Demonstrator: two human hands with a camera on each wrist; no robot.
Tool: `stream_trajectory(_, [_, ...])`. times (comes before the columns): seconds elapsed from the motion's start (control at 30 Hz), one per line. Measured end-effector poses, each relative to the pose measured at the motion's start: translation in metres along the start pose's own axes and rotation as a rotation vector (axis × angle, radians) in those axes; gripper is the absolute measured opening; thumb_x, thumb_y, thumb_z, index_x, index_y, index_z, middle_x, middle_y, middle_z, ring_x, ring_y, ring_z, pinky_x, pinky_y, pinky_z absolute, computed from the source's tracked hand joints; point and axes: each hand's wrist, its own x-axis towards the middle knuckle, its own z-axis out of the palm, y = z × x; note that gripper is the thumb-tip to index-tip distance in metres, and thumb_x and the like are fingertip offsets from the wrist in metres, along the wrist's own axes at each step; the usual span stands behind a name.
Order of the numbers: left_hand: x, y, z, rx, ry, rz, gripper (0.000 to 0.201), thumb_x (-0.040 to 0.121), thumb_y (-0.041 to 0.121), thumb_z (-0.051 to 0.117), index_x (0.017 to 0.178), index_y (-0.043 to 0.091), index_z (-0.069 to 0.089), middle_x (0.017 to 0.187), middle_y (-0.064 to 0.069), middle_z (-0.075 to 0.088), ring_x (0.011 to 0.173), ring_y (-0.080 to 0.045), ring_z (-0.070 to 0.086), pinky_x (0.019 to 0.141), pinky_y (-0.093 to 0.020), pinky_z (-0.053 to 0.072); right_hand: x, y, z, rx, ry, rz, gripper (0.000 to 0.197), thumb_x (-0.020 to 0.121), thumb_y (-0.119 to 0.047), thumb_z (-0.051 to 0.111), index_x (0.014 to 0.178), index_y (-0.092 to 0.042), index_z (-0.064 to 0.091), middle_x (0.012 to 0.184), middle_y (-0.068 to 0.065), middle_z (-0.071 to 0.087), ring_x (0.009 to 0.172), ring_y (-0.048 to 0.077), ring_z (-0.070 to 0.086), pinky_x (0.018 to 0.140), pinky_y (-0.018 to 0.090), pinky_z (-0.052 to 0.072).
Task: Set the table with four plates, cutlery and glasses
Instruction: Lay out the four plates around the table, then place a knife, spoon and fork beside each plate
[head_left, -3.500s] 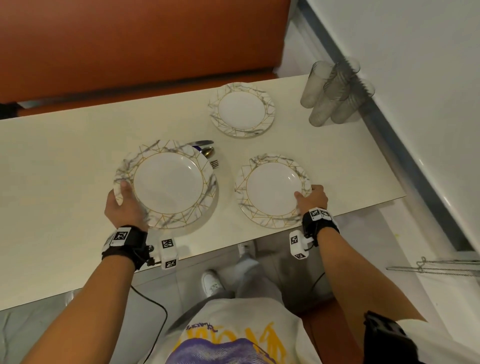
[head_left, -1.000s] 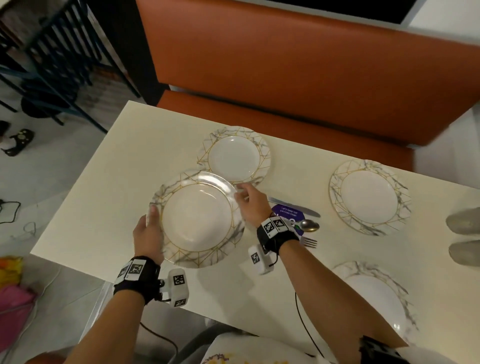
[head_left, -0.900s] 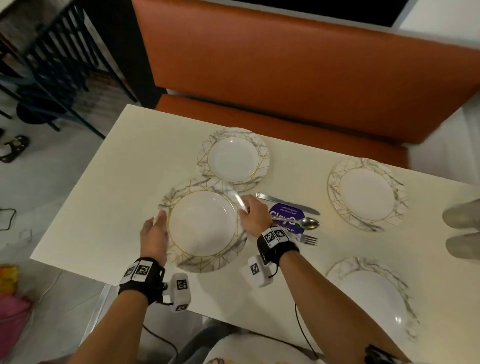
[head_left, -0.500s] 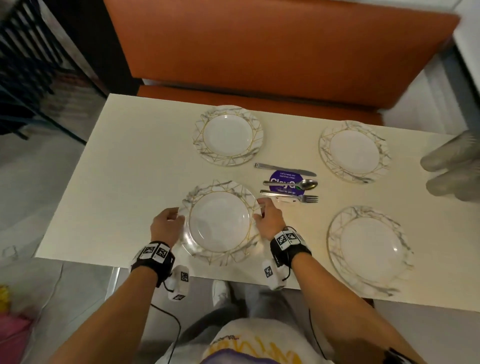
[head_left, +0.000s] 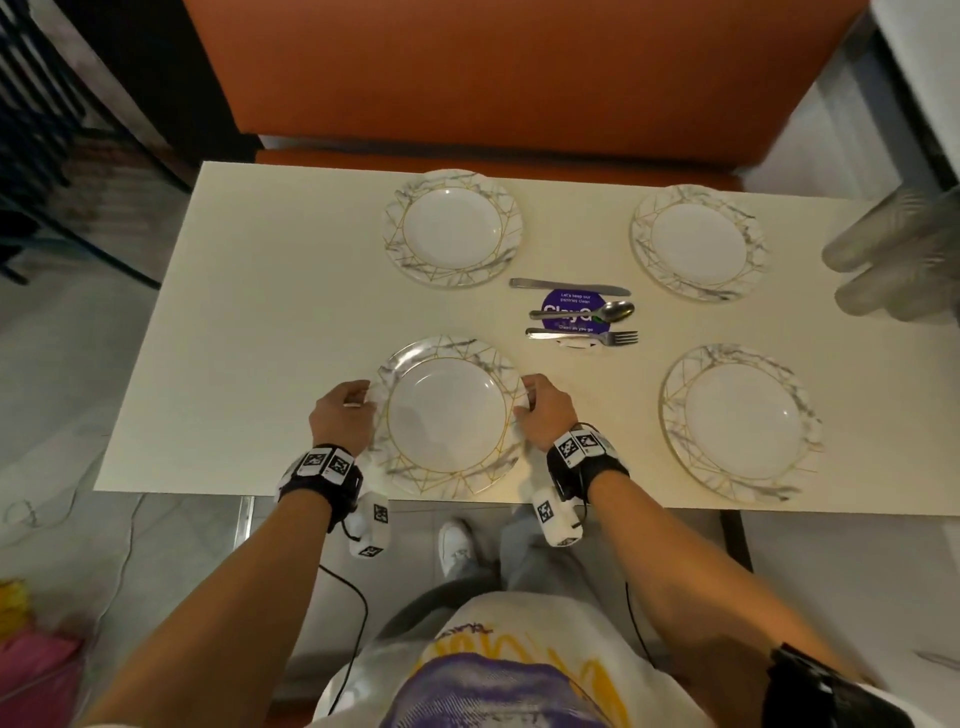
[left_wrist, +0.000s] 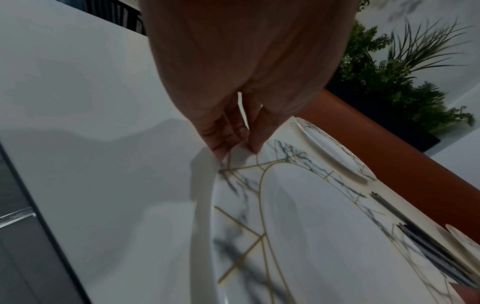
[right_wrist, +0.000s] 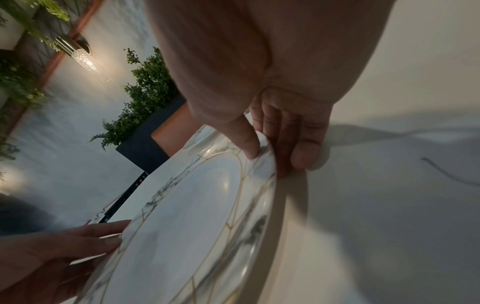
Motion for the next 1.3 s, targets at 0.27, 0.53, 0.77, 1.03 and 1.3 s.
stream_trajectory(0.27, [0.005,-0.004,-0.004,-0.019,-0.010,-0.012,0.035,0.095,0.009,0.061,0.127,0.018,0.071,0.117,-0.002,0.071,0.101,-0.018,0.060,0.090,-0.024,0.044,-0.002,0.000,-0.002,-0.015,-0.009,-0.023,0.046,0.093,-0.012,0.064,0.138,-0.016,0.052,0.095,0.002,0.064,0.090,0.019,0.060,0.084,0.026,0.048])
stream_trajectory(0.53, [0.006,0.013,0.001,0.131,0.077,0.169,0.031,0.091,0.013,0.066,0.122,0.014,0.069,0.119,-0.012,0.068,0.110,-0.036,0.063,0.095,-0.044,0.052,-0.008,0.004,-0.020,0.043,0.055,0.009,0.033,0.093,-0.014,0.063,0.126,-0.014,0.060,0.093,0.002,0.065,0.093,0.021,0.065,0.081,0.025,0.047])
stream_trajectory(0.77, [-0.013,0.072,0.038,0.089,-0.069,0.315,0.023,0.097,0.008,0.057,0.114,0.012,0.073,0.109,-0.004,0.071,0.097,-0.021,0.062,0.088,-0.027,0.047,-0.013,0.026,-0.061,0.039,0.131,0.006,0.027,0.093,-0.008,0.055,0.115,-0.016,0.069,0.108,0.005,0.071,0.095,0.018,0.063,0.081,0.022,0.045])
stream_trajectory(1.03, [-0.043,0.146,0.119,0.011,-0.322,0.407,0.024,0.095,0.004,0.057,0.104,0.020,0.072,0.100,-0.003,0.076,0.089,-0.015,0.069,0.084,-0.030,0.055,-0.015,0.068,-0.135,0.150,0.259,0.002,0.022,0.089,-0.009,0.059,0.100,-0.023,0.072,0.093,0.008,0.073,0.081,0.025,0.070,0.081,0.040,0.059])
stream_trajectory(1.3, [-0.041,0.211,0.192,0.119,-0.291,0.474,0.013,0.096,0.014,0.064,0.105,0.019,0.073,0.102,-0.001,0.075,0.094,-0.018,0.067,0.090,-0.027,0.051,0.025,0.097,-0.211,0.140,0.272,-0.069,0.029,0.089,-0.003,0.053,0.102,-0.019,0.073,0.092,0.008,0.073,0.086,0.021,0.068,0.075,0.027,0.054])
